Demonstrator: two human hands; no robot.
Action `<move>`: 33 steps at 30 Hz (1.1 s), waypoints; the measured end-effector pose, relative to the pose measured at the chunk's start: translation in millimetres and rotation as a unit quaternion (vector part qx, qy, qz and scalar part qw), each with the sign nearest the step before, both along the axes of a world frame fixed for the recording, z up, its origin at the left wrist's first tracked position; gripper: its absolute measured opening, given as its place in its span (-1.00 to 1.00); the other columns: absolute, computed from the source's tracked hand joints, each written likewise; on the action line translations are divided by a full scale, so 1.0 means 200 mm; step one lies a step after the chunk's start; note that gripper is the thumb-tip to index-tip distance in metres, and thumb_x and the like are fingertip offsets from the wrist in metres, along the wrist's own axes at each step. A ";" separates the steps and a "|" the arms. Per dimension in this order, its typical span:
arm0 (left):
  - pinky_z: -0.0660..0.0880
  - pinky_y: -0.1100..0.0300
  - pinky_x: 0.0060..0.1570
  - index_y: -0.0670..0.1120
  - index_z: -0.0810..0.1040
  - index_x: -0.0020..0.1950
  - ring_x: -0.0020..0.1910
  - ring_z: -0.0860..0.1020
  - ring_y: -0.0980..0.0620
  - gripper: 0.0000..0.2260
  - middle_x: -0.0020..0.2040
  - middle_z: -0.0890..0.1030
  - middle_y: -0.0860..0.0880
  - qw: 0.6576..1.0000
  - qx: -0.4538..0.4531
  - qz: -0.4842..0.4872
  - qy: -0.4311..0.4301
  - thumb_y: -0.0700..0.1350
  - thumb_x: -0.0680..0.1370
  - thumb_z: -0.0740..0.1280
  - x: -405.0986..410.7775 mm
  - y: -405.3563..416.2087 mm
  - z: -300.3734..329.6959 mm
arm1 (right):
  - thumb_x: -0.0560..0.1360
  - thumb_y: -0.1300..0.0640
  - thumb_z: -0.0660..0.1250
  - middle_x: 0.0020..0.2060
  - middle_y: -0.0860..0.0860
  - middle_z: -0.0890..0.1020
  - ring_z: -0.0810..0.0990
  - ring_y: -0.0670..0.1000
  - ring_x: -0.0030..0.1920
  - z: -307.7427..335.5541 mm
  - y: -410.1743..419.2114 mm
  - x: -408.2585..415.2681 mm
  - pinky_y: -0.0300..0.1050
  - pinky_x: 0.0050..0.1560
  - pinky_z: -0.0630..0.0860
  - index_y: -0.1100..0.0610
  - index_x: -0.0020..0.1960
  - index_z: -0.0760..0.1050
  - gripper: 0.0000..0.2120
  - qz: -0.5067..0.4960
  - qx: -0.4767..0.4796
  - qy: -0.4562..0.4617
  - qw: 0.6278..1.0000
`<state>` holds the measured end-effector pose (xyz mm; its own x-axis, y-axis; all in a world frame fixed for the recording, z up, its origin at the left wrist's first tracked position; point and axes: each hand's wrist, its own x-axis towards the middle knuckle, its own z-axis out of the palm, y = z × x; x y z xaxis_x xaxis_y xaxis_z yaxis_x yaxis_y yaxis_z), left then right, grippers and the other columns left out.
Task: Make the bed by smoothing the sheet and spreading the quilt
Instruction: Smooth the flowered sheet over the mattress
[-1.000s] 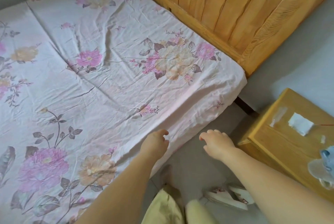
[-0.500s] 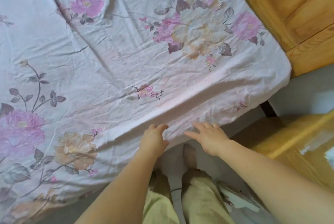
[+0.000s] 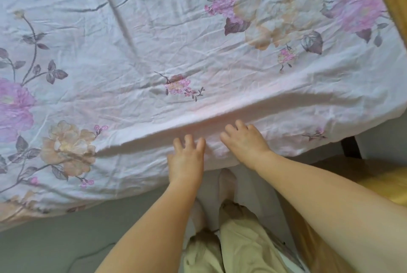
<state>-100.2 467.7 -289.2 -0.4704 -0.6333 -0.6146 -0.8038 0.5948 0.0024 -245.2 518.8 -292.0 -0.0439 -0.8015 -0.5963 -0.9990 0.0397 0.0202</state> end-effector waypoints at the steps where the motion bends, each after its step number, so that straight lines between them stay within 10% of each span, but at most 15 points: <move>1: 0.42 0.02 0.01 -0.07 0.26 0.30 0.24 0.31 -0.19 -0.66 0.25 0.33 -0.13 1.000 -0.010 -0.014 -0.011 -0.27 0.54 0.17 0.00 0.00 -0.01 | 0.52 0.32 0.17 0.16 0.13 0.45 0.35 0.18 0.22 0.00 0.01 0.00 0.00 0.04 0.35 0.17 0.23 0.40 -0.71 0.008 0.011 -0.009 1.000; 6: 0.45 0.07 0.06 -0.18 0.38 0.28 0.23 0.44 -0.14 -0.69 0.23 0.48 -0.15 0.995 0.022 -0.082 -0.046 -0.33 0.56 0.10 0.02 0.00 -0.04 | -0.10 0.14 0.64 -0.51 0.05 0.56 0.58 0.10 -0.36 -0.03 0.07 -0.01 -0.24 -0.43 0.42 0.10 -0.43 0.57 -0.67 0.062 0.010 -0.031 0.998; 11: 0.45 0.04 0.12 -0.18 0.44 0.22 0.21 0.47 -0.15 -0.70 0.20 0.51 -0.16 0.989 0.102 -0.088 -0.060 -0.38 0.53 0.16 0.05 0.00 0.04 | 0.53 0.33 0.16 0.15 0.17 0.54 0.48 0.18 0.22 0.06 0.08 -0.01 -0.08 0.00 0.40 0.18 0.19 0.51 -0.72 0.049 0.163 -0.057 0.984; 17: 0.44 0.05 0.16 -0.19 0.47 0.24 0.23 0.48 -0.19 -0.69 0.25 0.49 -0.19 0.978 0.169 -0.093 -0.077 -0.34 0.52 0.18 0.02 -0.07 0.16 | 0.47 0.29 0.32 0.01 0.14 0.56 0.51 0.09 0.01 0.12 0.04 -0.01 -0.22 -0.31 0.30 0.05 -0.02 0.51 -0.83 0.032 0.228 -0.081 0.970; 25: 0.42 -0.04 0.24 -0.08 0.37 0.36 0.29 0.34 -0.18 -0.63 0.32 0.33 -0.16 0.963 0.232 -0.109 -0.082 -0.21 0.56 0.28 0.10 -0.06 0.12 | 0.48 0.02 0.39 0.14 0.10 0.57 0.52 0.16 0.16 0.10 0.19 -0.05 0.02 0.08 0.48 0.14 0.15 0.51 -0.70 -0.048 0.248 -0.064 0.966; 33: 0.36 -0.01 0.29 0.04 0.32 0.42 0.35 0.27 -0.11 -0.60 0.40 0.25 -0.07 0.977 0.184 -0.100 0.032 -0.09 0.58 0.25 -0.23 -0.11 0.17 | 0.56 0.13 0.20 0.16 0.07 0.48 0.44 0.12 0.16 0.20 0.30 -0.46 -0.07 0.03 0.37 0.09 0.18 0.46 -0.79 -0.207 0.038 -0.022 0.977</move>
<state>-146.9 446.0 -254.6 -0.6077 -0.2668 -0.7480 -0.6625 0.6898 0.2922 -338.0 579.1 -251.8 -0.3276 -0.6742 -0.6619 -0.8980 0.4399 -0.0035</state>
